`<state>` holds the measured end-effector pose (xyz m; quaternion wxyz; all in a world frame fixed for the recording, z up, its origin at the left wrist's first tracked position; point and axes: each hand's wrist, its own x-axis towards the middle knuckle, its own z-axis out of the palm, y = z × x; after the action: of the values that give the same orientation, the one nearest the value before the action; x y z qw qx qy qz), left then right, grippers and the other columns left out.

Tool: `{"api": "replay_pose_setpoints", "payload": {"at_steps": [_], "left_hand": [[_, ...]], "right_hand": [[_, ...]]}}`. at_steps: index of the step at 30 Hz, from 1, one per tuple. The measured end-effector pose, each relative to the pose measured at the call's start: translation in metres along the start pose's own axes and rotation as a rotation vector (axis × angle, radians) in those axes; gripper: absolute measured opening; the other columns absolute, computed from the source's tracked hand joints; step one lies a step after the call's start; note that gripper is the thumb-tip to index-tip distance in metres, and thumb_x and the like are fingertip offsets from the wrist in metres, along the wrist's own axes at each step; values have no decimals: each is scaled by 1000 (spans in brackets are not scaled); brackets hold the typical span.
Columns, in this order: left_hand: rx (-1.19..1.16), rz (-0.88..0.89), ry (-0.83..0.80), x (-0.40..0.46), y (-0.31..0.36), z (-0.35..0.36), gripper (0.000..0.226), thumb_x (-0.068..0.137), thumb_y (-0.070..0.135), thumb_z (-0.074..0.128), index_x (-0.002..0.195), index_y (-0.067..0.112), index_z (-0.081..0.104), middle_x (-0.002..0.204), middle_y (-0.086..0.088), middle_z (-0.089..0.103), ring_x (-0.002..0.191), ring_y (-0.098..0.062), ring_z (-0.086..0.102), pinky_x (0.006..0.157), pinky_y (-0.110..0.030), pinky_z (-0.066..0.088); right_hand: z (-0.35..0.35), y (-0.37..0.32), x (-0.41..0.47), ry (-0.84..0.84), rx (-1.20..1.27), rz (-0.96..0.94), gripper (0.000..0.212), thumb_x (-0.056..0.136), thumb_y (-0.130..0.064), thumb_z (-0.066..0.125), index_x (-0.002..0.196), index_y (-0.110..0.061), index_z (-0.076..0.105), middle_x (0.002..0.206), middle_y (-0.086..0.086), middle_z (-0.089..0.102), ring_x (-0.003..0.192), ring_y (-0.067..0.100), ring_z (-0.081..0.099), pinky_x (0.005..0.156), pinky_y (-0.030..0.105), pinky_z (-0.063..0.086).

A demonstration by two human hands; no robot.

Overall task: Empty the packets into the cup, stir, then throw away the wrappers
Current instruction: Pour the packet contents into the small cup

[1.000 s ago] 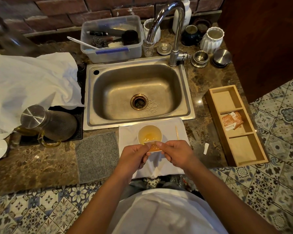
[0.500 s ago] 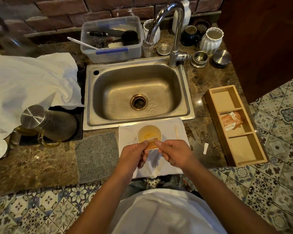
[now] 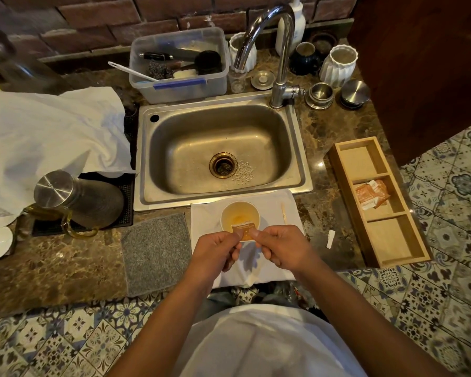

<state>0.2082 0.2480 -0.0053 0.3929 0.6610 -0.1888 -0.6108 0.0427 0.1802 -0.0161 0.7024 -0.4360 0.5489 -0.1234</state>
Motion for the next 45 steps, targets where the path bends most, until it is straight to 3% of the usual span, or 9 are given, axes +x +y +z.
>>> {"api": "replay_pose_setpoints", "payload": {"at_steps": [7,15,25,32,40,45], "left_hand": [[21,29,-34,-2,-4,1,36,97,27,66,62,18,70,55,-3,59,48,-14,44,46,-23,37],[-125,2,-59,0,-5,0,35,95,38,67,64,22,72,55,-1,54,45,-10,41,47,-24,34],[-53,10,-29,-2,-12,-1,40,99,34,62,61,22,66,53,1,46,48,-12,36,49,-25,34],[-317,-57,-127,-2,-8,4,31,98,28,65,69,14,66,52,-1,43,44,-12,34,44,-23,34],[-86,1,29,1,-13,6,39,101,18,58,63,15,64,53,-4,46,47,-14,35,51,-29,32],[-143,-4,6,0,-14,7,36,102,20,59,66,13,63,52,-2,46,45,-12,36,51,-29,32]], "right_hand": [[0,-3,-2,-5,-5,66,44,94,-26,71,51,-20,65,45,2,53,32,9,37,35,17,27],[4,0,-5,-18,76,58,45,89,-46,73,53,-22,67,46,1,52,34,9,36,36,16,26],[0,1,1,-79,175,59,41,80,-53,77,55,-22,68,47,0,52,32,8,35,34,15,27],[10,6,-4,30,95,83,46,87,-43,77,47,-23,64,43,-1,46,34,10,31,36,17,24],[10,9,-1,66,163,19,44,90,-37,75,50,-22,64,43,0,47,33,11,32,38,19,27],[7,10,6,-9,263,25,38,84,-45,70,56,-20,67,44,4,50,32,14,36,36,19,31]]}}
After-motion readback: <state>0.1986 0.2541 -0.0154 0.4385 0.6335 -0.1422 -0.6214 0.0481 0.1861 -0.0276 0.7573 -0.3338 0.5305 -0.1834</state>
